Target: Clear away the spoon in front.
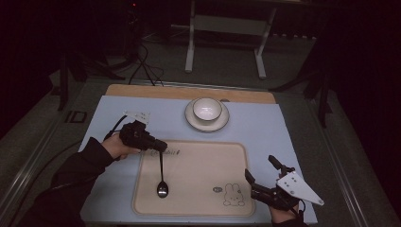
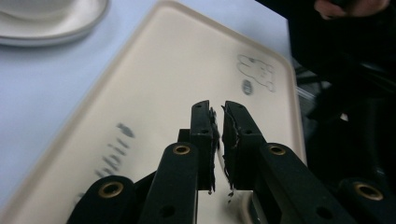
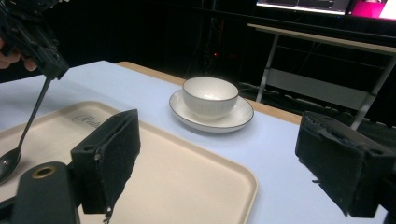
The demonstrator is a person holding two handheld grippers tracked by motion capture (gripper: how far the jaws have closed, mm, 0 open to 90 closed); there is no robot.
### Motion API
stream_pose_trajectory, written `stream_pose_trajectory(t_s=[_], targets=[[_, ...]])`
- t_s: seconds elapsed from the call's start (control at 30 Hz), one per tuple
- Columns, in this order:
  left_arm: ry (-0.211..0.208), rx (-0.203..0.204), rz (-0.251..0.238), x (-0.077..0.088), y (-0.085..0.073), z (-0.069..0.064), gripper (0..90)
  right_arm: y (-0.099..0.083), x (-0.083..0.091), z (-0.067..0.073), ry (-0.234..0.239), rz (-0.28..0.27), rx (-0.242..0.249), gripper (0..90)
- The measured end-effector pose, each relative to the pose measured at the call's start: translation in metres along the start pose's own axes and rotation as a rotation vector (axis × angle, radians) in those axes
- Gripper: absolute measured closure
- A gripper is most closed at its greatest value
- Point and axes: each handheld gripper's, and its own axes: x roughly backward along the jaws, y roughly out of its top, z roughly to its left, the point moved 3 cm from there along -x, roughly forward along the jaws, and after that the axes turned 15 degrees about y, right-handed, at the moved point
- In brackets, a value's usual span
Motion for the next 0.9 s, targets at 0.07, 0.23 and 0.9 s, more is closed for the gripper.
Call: stream_pose_trajectory(t_s=[0.07,0.23,0.9], targets=[[0.008,0.011,-0.010,-0.001,-0.001,0.002,82.1,0.000,0.000,0.000,0.004,0.003,0.002,13.9],[0.017,0.012,0.003,-0.006,-0.003,0.005,82.2,-0.001,-0.001,0.000,0.008,0.006,0.001,13.9],[0.073,0.104,-0.017,-0.041,-0.020,0.025,79.4,-0.001,-0.001,0.000,0.008,0.007,0.007,13.9]])
